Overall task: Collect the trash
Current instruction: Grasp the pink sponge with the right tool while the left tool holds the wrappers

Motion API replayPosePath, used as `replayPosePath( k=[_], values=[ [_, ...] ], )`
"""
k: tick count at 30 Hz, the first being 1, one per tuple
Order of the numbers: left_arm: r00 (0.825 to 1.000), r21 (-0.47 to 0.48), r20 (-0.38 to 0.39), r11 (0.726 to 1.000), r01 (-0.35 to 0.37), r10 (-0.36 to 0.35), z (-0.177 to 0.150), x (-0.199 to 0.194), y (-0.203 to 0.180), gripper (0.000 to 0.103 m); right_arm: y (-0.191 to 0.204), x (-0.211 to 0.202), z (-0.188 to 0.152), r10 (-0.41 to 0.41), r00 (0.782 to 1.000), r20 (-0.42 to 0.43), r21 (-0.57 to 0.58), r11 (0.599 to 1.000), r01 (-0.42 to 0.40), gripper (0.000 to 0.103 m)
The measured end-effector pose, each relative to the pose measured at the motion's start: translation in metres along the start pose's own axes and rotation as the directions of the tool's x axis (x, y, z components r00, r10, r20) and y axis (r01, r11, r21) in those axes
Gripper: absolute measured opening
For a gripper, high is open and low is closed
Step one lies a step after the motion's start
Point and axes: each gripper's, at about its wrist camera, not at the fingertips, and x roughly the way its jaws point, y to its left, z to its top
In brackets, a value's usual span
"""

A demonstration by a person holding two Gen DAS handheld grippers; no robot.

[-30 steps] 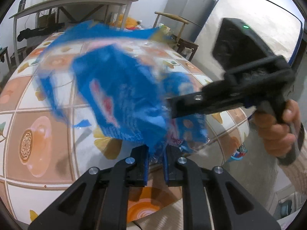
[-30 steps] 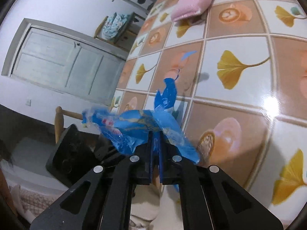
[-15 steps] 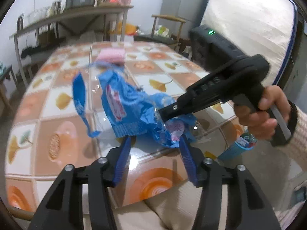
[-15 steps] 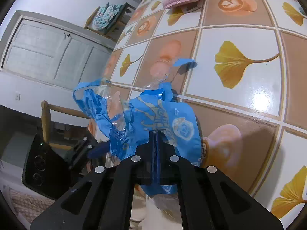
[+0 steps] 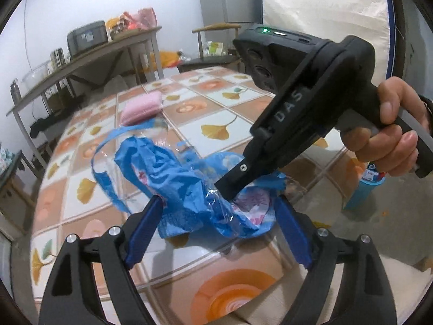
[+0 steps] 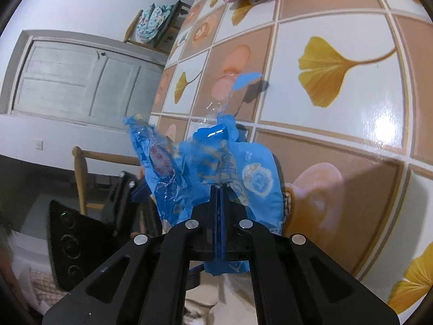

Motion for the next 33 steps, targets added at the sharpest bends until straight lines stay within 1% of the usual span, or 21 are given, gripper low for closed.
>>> replayPosePath(
  k=[3,4,5,9,11,12,13,15,16,18,21,23,24,25,26,27,29,31,33],
  values=[
    [1.000,-0.007,-0.008,1.000,0.015,-0.015,-0.001,0.003,0.001,0.082,-0.005,0.000,0.000,0.037,0.999,-0.018,0.022,0.999,-0.037,0.000],
    [1.000,-0.007,-0.012,1.000,0.016,-0.016,-0.002,0.004,0.001,0.080,-0.008,0.000,0.000,0.051,0.998,-0.027,0.030,0.998,-0.050,0.000],
    [1.000,-0.010,-0.016,1.000,0.026,-0.026,-0.002,0.005,0.001,0.075,-0.010,0.000,0.000,0.062,0.997,-0.033,0.038,0.997,-0.061,0.000],
    [0.998,-0.019,-0.032,0.998,0.055,-0.055,0.000,0.009,0.000,0.062,-0.013,-0.002,-0.001,0.092,0.994,-0.051,0.052,0.995,-0.090,0.003],
    [0.997,-0.019,-0.036,0.998,0.060,-0.061,-0.001,0.008,-0.001,0.053,-0.013,-0.005,-0.002,0.089,0.994,-0.056,0.044,0.995,-0.087,0.003],
    [0.997,-0.019,-0.038,0.998,0.062,-0.063,-0.001,0.007,-0.002,0.051,-0.012,-0.007,-0.002,0.086,0.995,-0.057,0.036,0.996,-0.084,0.005],
    [0.997,-0.019,-0.040,0.998,0.062,-0.063,-0.001,0.007,-0.003,0.047,-0.010,-0.009,-0.002,0.081,0.995,-0.058,0.026,0.996,-0.080,0.009],
    [0.997,-0.022,-0.044,0.998,0.063,-0.064,-0.001,0.007,-0.003,0.043,-0.002,-0.015,-0.001,0.059,0.997,-0.056,0.002,0.998,-0.059,0.023],
    [0.997,-0.029,-0.043,0.997,0.065,-0.067,-0.001,0.007,-0.003,0.041,0.001,-0.021,0.000,0.037,0.998,-0.050,-0.019,0.999,-0.038,0.027],
    [0.997,-0.041,-0.043,0.997,0.066,-0.068,-0.001,0.007,-0.002,0.037,0.010,-0.037,0.003,-0.021,0.999,-0.026,-0.070,0.997,0.019,0.044],
    [0.997,-0.058,-0.042,0.996,0.067,-0.069,-0.001,0.008,0.001,0.032,0.024,-0.059,0.011,-0.066,0.997,0.033,-0.128,0.989,0.070,0.055],
    [0.997,-0.074,-0.040,0.995,0.068,-0.071,-0.001,0.008,0.004,0.030,0.033,-0.069,0.020,-0.088,0.994,0.072,-0.147,0.984,0.098,0.059],
    [0.997,-0.081,-0.038,0.995,0.067,-0.070,-0.001,0.008,0.005,0.030,0.036,-0.073,0.026,-0.100,0.991,0.091,-0.153,0.982,0.114,0.063],
    [0.997,-0.091,-0.036,0.994,0.066,-0.069,-0.001,0.009,0.008,0.029,0.041,-0.078,0.036,-0.122,0.985,0.119,-0.153,0.978,0.140,0.066],
    [0.997,-0.102,-0.034,0.993,0.064,-0.068,-0.002,0.009,0.010,0.028,0.042,-0.079,0.042,-0.135,0.982,0.136,-0.149,0.977,0.154,0.073],
    [0.997,-0.109,-0.033,0.992,0.061,-0.065,-0.002,0.009,0.011,0.027,0.047,-0.082,0.055,-0.162,0.972,0.169,-0.138,0.973,0.186,0.078],
    [0.998,-0.130,-0.033,0.990,0.052,-0.056,-0.003,0.008,0.015,0.026,0.052,-0.083,0.075,-0.214,0.954,0.212,-0.137,0.960,0.245,0.080],
    [0.998,-0.150,-0.035,0.988,0.045,-0.051,-0.004,0.008,0.020,0.025,0.055,-0.080,0.101,-0.254,0.934,0.250,-0.128,0.948,0.292,0.086],
    [0.998,-0.178,-0.035,0.983,0.046,-0.053,-0.004,0.007,0.025,0.025,0.054,-0.072,0.131,-0.303,0.914,0.270,-0.061,0.942,0.330,0.089]
  ],
)
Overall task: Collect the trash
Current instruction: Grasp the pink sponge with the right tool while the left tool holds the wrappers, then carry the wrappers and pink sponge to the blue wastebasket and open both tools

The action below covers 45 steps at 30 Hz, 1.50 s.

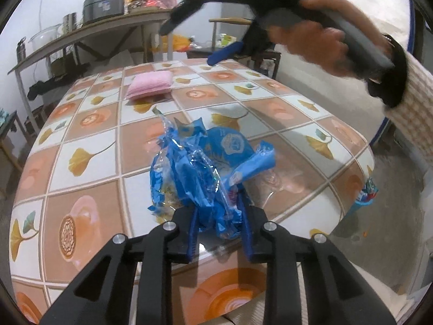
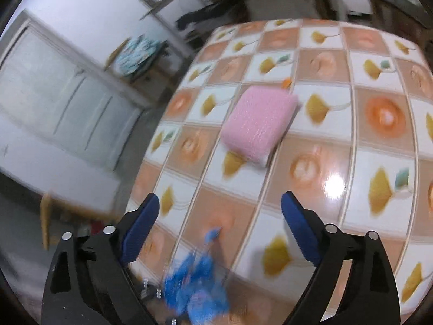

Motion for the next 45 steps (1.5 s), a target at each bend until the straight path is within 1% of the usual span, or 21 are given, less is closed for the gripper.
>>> replayPosePath(
  k=[3,5,6,9,10,14,17,19,21,23,26,30,32,33,35,36,38,40,42,44,45],
  values=[
    [1.000,-0.037,0.002,0.999,0.004,-0.004,0.000,0.000,0.006,0.024,-0.009,0.023,0.030,-0.085,0.996,-0.003,0.088,0.992,0.085,0.089],
    [1.000,-0.057,0.002,0.998,-0.001,0.001,0.000,0.000,0.009,0.024,-0.011,0.044,0.050,-0.155,0.988,-0.015,0.112,0.981,0.156,0.090],
    [1.000,-0.065,0.002,0.998,-0.004,0.004,0.000,0.000,0.011,0.024,-0.010,0.057,0.062,-0.206,0.978,-0.031,0.111,0.972,0.209,0.090],
    [1.000,-0.091,0.001,0.996,-0.003,0.003,0.000,-0.001,0.013,0.023,-0.003,0.086,0.078,-0.299,0.952,-0.061,0.100,0.947,0.304,0.090],
    [1.000,-0.096,0.000,0.995,-0.002,0.002,0.000,-0.001,0.013,0.023,-0.003,0.092,0.080,-0.319,0.946,-0.067,0.097,0.941,0.324,0.090],
    [1.000,-0.105,-0.001,0.994,-0.003,0.003,0.000,-0.001,0.013,0.023,-0.001,0.113,0.086,-0.371,0.925,-0.085,0.093,0.921,0.378,0.090],
    [1.000,-0.115,-0.003,0.993,-0.002,0.002,0.001,-0.001,0.013,0.023,0.000,0.123,0.082,-0.424,0.900,-0.103,0.056,0.901,0.430,0.090],
    [1.000,-0.123,-0.004,0.992,-0.002,0.001,0.001,-0.001,0.014,0.023,0.001,0.122,0.077,-0.438,0.895,-0.088,0.030,0.897,0.442,0.089],
    [1.000,-0.130,-0.006,0.992,-0.002,0.002,0.001,-0.001,0.014,0.022,0.001,0.118,0.071,-0.450,0.890,-0.071,0.004,0.892,0.451,0.081],
    [1.000,-0.134,-0.008,0.991,-0.006,0.005,0.002,-0.001,0.014,0.022,-0.002,0.111,0.066,-0.434,0.898,-0.067,0.004,0.900,0.435,0.079],
    [1.000,-0.141,-0.014,0.990,-0.013,0.011,0.003,-0.002,0.014,0.021,-0.010,0.092,0.055,-0.402,0.914,-0.050,0.014,0.915,0.404,0.078],
    [1.000,-0.164,-0.016,0.986,-0.014,0.012,0.007,-0.006,0.015,0.020,-0.023,0.048,0.031,-0.322,0.947,-0.008,0.043,0.946,0.322,0.077],
    [1.000,-0.171,-0.007,0.985,-0.006,0.005,0.011,-0.010,0.013,0.019,-0.032,0.012,0.013,-0.270,0.962,0.030,0.057,0.962,0.268,0.077],
    [1.000,-0.171,-0.003,0.985,0.001,-0.001,0.013,-0.012,0.012,0.019,-0.039,-0.015,-0.002,-0.237,0.970,0.059,0.068,0.970,0.233,0.077],
    [1.000,-0.159,0.007,0.987,0.015,-0.014,0.020,-0.015,0.006,0.019,-0.049,-0.048,-0.022,-0.199,0.974,0.108,0.087,0.978,0.190,0.077],
    [1.000,-0.151,0.011,0.988,0.021,-0.019,0.022,-0.016,0.002,0.018,-0.061,-0.081,-0.041,-0.187,0.971,0.149,0.106,0.979,0.172,0.077],
    [0.999,-0.121,0.030,0.992,0.042,-0.039,0.032,-0.021,-0.009,0.018,-0.074,-0.120,-0.063,-0.184,0.961,0.207,0.149,0.977,0.155,0.077],
    [0.996,-0.083,0.053,0.993,0.078,-0.074,0.045,-0.024,-0.026,0.018,-0.099,-0.178,-0.103,-0.202,0.939,0.280,0.223,0.965,0.141,0.077],
    [0.990,-0.042,0.067,0.991,0.127,-0.124,0.060,-0.025,-0.047,0.018,-0.122,-0.220,-0.138,-0.237,0.910,0.341,0.296,0.946,0.136,0.077],
    [0.982,0.004,0.070,0.984,0.176,-0.176,0.073,-0.022,-0.069,0.018,-0.151,-0.262,-0.183,-0.295,0.872,0.391,0.384,0.913,0.136,0.077],
    [0.974,0.034,0.068,0.976,0.214,-0.215,0.083,-0.021,-0.087,0.018,-0.167,-0.282,-0.211,-0.328,0.852,0.407,0.434,0.890,0.135,0.077]
  ],
)
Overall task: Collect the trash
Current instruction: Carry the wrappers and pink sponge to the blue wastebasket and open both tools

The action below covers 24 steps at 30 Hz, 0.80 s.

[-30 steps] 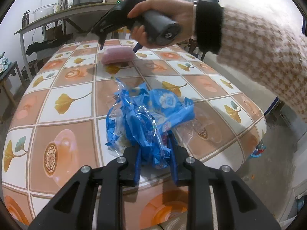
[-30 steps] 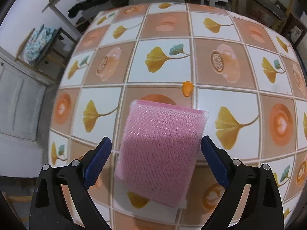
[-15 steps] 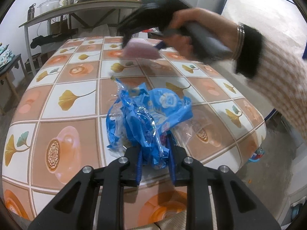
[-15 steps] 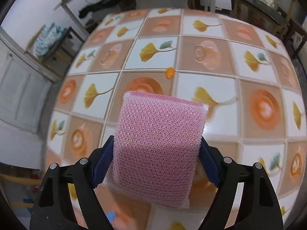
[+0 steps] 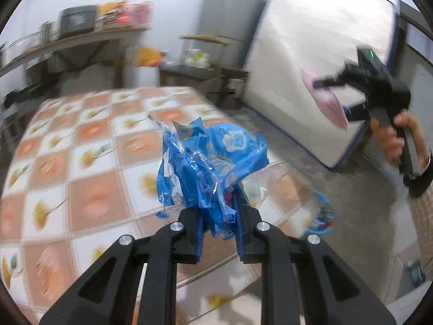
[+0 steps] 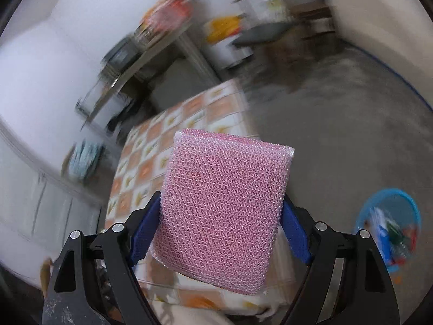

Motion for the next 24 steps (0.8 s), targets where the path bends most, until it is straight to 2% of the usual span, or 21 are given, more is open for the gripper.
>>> replayPosePath(
  k=[4,8,11,12,15,18,20,24],
  values=[
    [0.989,0.091,-0.017,0.985,0.148,-0.147,0.030,0.024,-0.062,0.018,-0.078,-0.039,-0.037,-0.067,0.997,0.036,0.151,0.987,0.060,0.077],
    [0.957,0.146,-0.087,0.947,0.287,-0.276,0.047,0.061,-0.125,0.018,-0.154,-0.050,-0.079,-0.098,0.995,0.031,0.335,0.939,0.082,0.077],
    [0.910,0.125,-0.195,0.911,0.392,-0.365,0.054,0.105,-0.170,0.018,-0.203,-0.054,-0.103,-0.105,0.994,0.036,0.449,0.890,0.077,0.077],
    [0.889,0.103,-0.238,0.900,0.423,-0.390,0.055,0.124,-0.184,0.018,-0.220,-0.053,-0.111,-0.114,0.993,0.038,0.484,0.871,0.082,0.077],
    [0.835,0.065,-0.353,0.880,0.471,-0.421,0.052,0.181,-0.223,0.018,-0.249,-0.053,-0.123,-0.120,0.992,0.041,0.551,0.831,0.078,0.077],
    [0.798,0.042,-0.452,0.884,0.466,-0.399,0.037,0.241,-0.256,0.018,-0.276,-0.054,-0.136,-0.109,0.992,0.056,0.610,0.791,0.053,0.077],
    [0.796,0.071,-0.487,0.892,0.446,-0.359,0.021,0.276,-0.275,0.018,-0.284,-0.059,-0.137,-0.092,0.993,0.077,0.619,0.785,0.025,0.077],
    [0.767,0.046,-0.520,0.884,0.465,-0.376,-0.003,0.332,-0.302,0.018,-0.297,-0.060,-0.128,-0.074,0.994,0.084,0.604,0.797,0.009,0.077]
  ],
)
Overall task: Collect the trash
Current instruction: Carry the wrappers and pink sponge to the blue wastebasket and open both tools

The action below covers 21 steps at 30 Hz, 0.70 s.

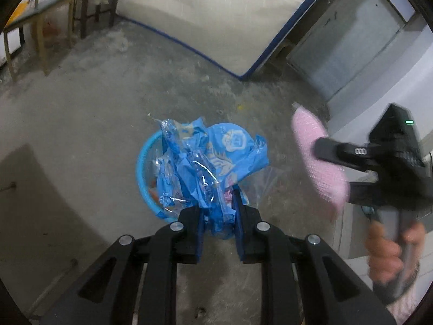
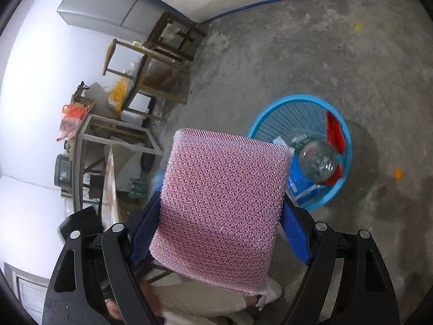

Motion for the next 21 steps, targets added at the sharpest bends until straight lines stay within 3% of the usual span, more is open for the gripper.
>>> replayPosePath(
  k=[4,6,8,10,14,21],
  values=[
    [1.000,-0.018,0.000,1.000,0.007,-0.007,0.021,0.055,0.002,0.018,0.001,0.003,0.005,-0.004,1.000,0.010,-0.003,1.000,0.004,0.077],
    [1.000,-0.039,-0.006,0.999,-0.015,0.015,0.024,0.078,0.017,0.029,-0.001,0.006,0.009,-0.017,1.000,0.017,-0.010,1.000,0.018,0.077],
    [0.999,-0.084,-0.030,0.996,-0.041,0.039,0.024,0.099,0.030,0.051,-0.006,0.016,0.012,-0.037,0.999,0.011,-0.015,0.999,0.037,0.076],
    [0.997,-0.151,-0.058,0.987,-0.051,0.042,0.018,0.114,0.045,0.053,-0.008,0.023,0.014,-0.053,0.999,0.003,-0.019,0.998,0.053,0.076],
    [0.998,-0.161,-0.054,0.987,-0.021,0.013,0.008,0.113,0.051,0.064,-0.009,0.038,0.014,-0.077,0.997,-0.016,-0.031,0.997,0.077,0.075],
    [0.998,-0.077,-0.038,0.996,-0.054,0.051,-0.010,0.072,0.034,0.080,-0.003,0.061,0.021,-0.160,0.986,-0.039,-0.100,0.983,0.156,0.074]
  ],
)
